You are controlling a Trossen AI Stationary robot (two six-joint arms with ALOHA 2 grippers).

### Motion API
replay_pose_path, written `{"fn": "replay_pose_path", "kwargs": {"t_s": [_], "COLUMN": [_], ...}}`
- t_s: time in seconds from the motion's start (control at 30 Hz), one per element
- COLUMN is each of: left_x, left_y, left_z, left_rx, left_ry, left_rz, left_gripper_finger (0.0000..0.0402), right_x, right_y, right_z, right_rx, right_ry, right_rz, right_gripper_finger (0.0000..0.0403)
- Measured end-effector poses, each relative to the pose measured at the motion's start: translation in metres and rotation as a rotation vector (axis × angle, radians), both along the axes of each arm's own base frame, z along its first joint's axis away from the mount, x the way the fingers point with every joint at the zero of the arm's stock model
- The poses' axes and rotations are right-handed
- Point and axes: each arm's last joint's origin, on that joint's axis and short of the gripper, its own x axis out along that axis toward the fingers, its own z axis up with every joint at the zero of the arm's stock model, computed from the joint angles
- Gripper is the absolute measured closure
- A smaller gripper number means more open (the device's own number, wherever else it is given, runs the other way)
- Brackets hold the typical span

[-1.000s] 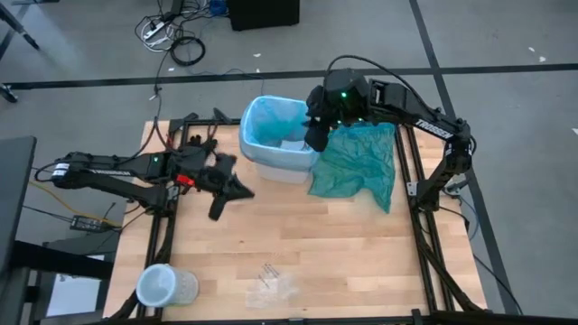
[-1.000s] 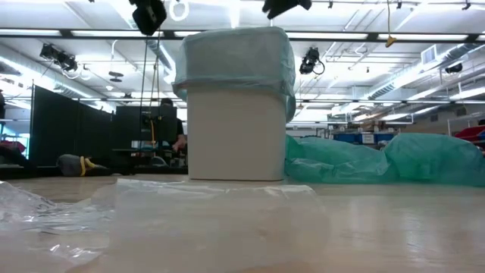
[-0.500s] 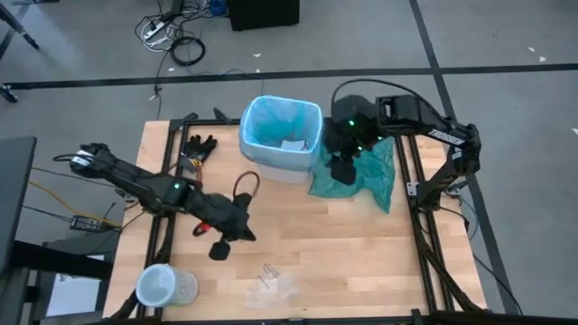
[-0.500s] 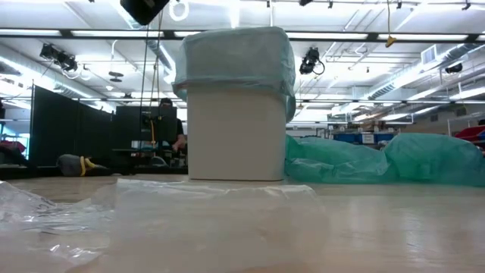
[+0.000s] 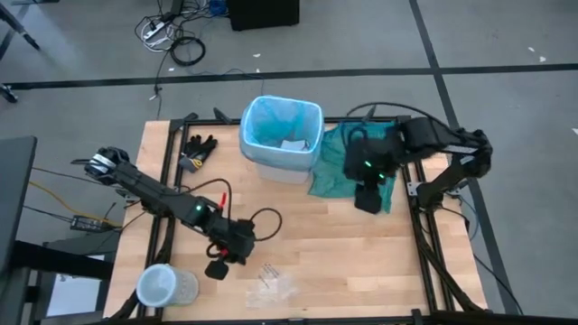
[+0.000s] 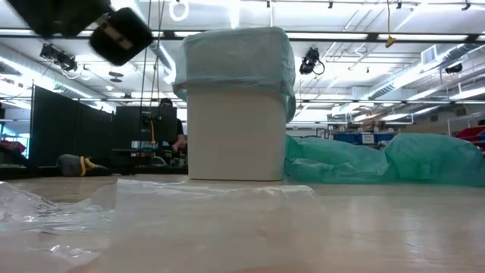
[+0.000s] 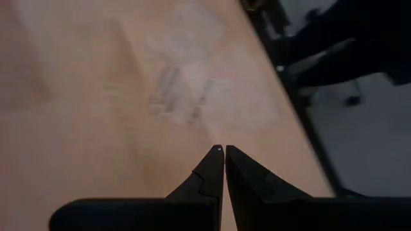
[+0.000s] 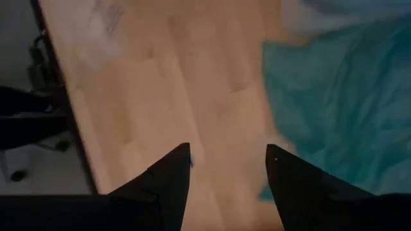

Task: Place trash/remove bag and relplace
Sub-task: Put the transparent plastic into the trash bin

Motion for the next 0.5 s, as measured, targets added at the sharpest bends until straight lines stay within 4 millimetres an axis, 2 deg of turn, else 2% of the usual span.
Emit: {"fn": "replay_pose_path", "kwargs": {"t_s": [0.13, 0.27, 0.5], "left_x": [-0.002, -0.006, -0.016], "left_y": [-0.006, -0.005, 0.002], "left_z": [-0.018, -0.037, -0.064], "left_rx": [-0.147, -0.236, -0.269], "left_ry": [0.013, 0.029, 0.071], "left_rz": [0.05, 0.147, 0.3], "left_gripper_finger": [0.0374, 0.0374, 0.0374], "right_x": [-0.023, -0.045, -0.061], "right_y": [0.019, 0.035, 0.064], "right_z": [-0.001, -0.007, -0.049], "right_rx": [0.04, 0.001, -0.039], "right_ry": [0.009, -0.003, 0.08], "right_rz": [-0.058, -0.183, -0.247], "right_gripper_finger": [0.0213, 0.0213, 0.0216]}}
